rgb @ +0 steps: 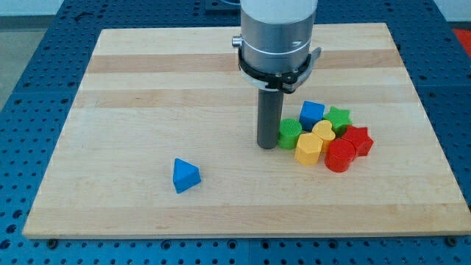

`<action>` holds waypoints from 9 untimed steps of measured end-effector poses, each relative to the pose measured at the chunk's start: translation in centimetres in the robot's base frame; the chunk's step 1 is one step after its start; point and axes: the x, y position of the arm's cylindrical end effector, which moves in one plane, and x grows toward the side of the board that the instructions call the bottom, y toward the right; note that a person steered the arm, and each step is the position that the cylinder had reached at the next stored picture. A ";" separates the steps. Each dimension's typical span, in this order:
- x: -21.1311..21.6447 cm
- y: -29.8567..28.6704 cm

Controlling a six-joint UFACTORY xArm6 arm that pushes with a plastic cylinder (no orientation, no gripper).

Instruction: Move the blue triangle a bit up

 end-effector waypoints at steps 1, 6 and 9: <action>-0.8 0.7; 5.2 0.3; 11.3 -11.0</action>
